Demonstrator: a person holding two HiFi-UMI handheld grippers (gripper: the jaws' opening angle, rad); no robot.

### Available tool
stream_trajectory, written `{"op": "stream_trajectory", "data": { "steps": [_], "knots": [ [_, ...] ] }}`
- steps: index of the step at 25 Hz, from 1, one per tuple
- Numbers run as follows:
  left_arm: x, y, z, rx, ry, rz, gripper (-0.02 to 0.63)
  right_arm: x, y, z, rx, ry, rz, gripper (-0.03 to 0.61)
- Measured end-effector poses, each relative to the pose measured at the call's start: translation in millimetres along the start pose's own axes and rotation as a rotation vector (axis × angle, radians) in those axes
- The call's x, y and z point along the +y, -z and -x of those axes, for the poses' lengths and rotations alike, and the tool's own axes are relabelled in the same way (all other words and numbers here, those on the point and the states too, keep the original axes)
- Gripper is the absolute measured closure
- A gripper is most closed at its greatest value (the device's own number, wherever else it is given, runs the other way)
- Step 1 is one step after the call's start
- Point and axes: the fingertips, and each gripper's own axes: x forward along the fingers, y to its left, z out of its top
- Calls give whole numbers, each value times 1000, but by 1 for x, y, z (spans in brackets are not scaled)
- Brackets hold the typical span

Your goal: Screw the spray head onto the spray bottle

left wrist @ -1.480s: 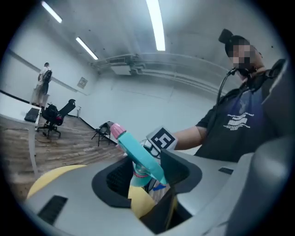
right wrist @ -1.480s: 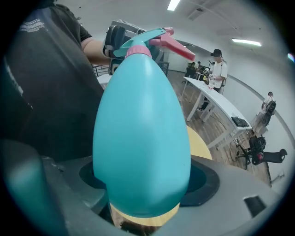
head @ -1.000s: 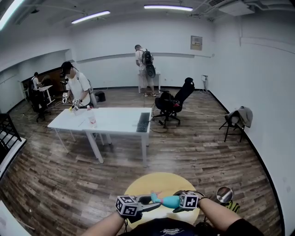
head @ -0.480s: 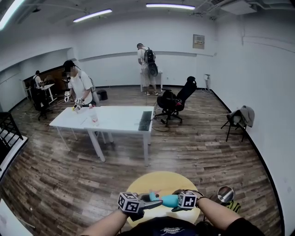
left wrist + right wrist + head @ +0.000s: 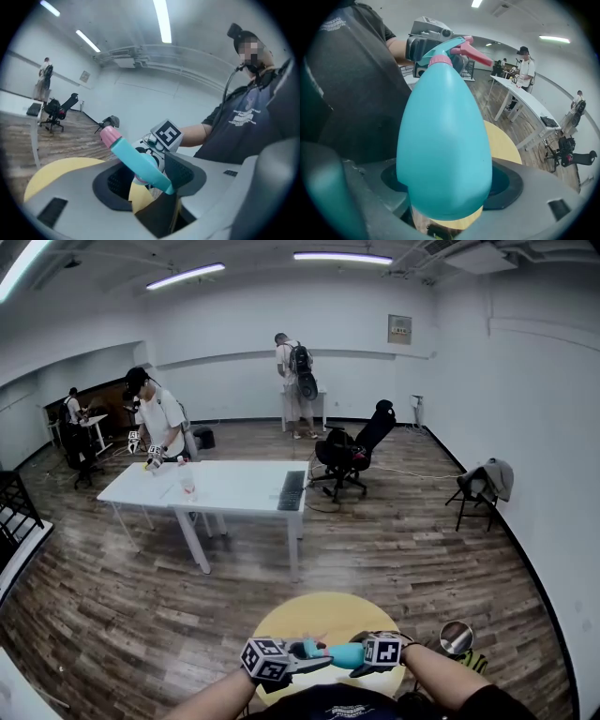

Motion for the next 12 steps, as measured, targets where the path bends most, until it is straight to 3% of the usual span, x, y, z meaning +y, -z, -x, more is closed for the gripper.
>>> {"op": "stream_trajectory", "data": {
  "steps": [5,7,9,12],
  "knots": [
    [38,-10,58,-341,-92,298,314,-8,25,-5,-6,14,-107,153],
    [57,-7,90,-423,-164,370,314,-13,40,-5,11,32,-138,153],
    [71,-2,107,-437,-206,406,314,-16,46,-4,19,41,-146,153],
    [67,0,88,-355,-168,397,314,-19,32,-5,14,48,-112,153]
  ]
}}
